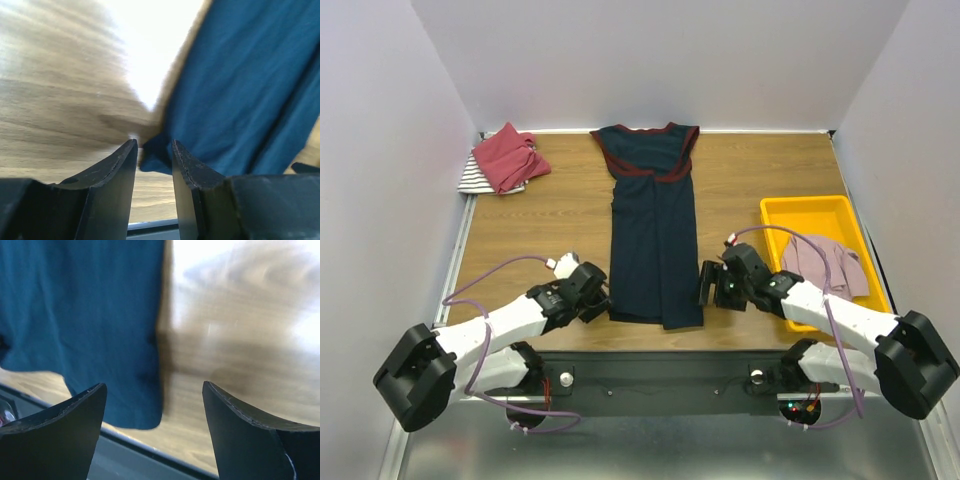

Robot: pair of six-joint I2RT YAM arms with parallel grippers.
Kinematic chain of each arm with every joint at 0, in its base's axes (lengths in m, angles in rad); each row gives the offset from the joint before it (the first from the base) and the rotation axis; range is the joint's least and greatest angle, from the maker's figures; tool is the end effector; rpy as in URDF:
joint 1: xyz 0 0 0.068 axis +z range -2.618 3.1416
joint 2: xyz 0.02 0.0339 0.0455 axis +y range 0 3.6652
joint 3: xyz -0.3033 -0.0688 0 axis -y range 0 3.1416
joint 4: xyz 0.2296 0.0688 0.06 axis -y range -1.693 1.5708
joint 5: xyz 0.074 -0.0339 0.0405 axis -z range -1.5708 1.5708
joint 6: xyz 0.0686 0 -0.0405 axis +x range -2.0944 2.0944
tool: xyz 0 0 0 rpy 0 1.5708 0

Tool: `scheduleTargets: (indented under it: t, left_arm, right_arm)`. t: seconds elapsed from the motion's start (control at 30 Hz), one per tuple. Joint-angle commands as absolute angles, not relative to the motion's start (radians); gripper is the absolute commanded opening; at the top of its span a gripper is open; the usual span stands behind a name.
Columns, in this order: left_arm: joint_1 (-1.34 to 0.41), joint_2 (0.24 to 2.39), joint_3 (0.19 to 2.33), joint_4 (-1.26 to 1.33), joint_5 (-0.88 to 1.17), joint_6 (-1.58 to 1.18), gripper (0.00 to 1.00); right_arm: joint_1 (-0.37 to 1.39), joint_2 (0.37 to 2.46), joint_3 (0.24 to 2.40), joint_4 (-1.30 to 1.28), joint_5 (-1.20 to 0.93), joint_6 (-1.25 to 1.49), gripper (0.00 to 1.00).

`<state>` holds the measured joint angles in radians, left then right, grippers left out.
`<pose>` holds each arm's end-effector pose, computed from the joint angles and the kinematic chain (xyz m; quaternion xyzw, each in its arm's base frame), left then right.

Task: Fold and stack the tank tops
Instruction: Fold the tank top

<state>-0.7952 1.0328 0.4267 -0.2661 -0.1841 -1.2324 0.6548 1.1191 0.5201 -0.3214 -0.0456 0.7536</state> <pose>0.1339 -0.1186 0.1842 -0.2336 0.9065 -0.2436 0.2535 0.1546 0.1227 0.1931 0.0395 0.9465 0.2233 0.2294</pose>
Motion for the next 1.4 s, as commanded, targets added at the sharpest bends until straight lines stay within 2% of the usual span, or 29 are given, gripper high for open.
scheduleTargets:
  t: [0.0, 0.2, 0.43, 0.67, 0.9, 1.0, 1.03, 1.07, 1.27, 1.3, 1.33, 1.37]
  left_arm:
    - [-0.804, 1.011, 0.377, -0.244, -0.17, -1.269, 0.45]
    - [-0.802, 1.035, 0.361, -0.167, -0.129, -1.235, 0.46]
    - [-0.808, 1.031, 0.344, -0.184, -0.078, -1.253, 0.37]
    - [-0.81, 0.959, 0.377, -0.347, -0.081, -1.258, 0.31]
    - [-0.811, 1.012, 0.376, -0.374, -0.045, -1.218, 0.25]
    - [-0.811, 1.025, 0.38, -0.377, -0.038, -1.209, 0.17]
    - [-0.813, 1.028, 0.38, -0.377, -0.035, -1.207, 0.03]
    - [-0.811, 1.032, 0.383, -0.377, -0.031, -1.206, 0.0]
    - [-0.813, 1.098, 0.435, -0.377, -0.006, -1.134, 0.0]
    - [-0.813, 1.114, 0.443, -0.38, -0.006, -1.114, 0.04]
    - [-0.813, 1.121, 0.451, -0.393, -0.005, -1.105, 0.17]
    - [-0.813, 1.132, 0.462, -0.402, -0.005, -1.095, 0.22]
  right_arm:
    - [0.713, 1.097, 0.485, -0.301, -0.041, 0.85, 0.82]
    - [0.739, 1.062, 0.419, -0.301, -0.046, 0.905, 0.82]
    - [0.761, 1.025, 0.379, -0.304, -0.069, 0.943, 0.79]
    - [0.782, 1.012, 0.35, -0.304, -0.078, 0.977, 0.78]
    - [0.785, 1.043, 0.344, -0.295, -0.09, 0.982, 0.72]
    - [0.792, 1.057, 0.328, -0.284, -0.109, 0.982, 0.68]
    - [0.793, 1.063, 0.325, -0.276, -0.118, 0.982, 0.68]
    - [0.801, 1.068, 0.321, -0.275, -0.124, 0.98, 0.67]
    - [0.836, 1.097, 0.314, -0.275, -0.149, 0.988, 0.67]
    - [0.836, 1.103, 0.313, -0.275, -0.153, 0.985, 0.67]
    - [0.839, 1.112, 0.304, -0.275, -0.156, 0.985, 0.67]
    - [0.841, 1.115, 0.298, -0.273, -0.164, 0.988, 0.67]
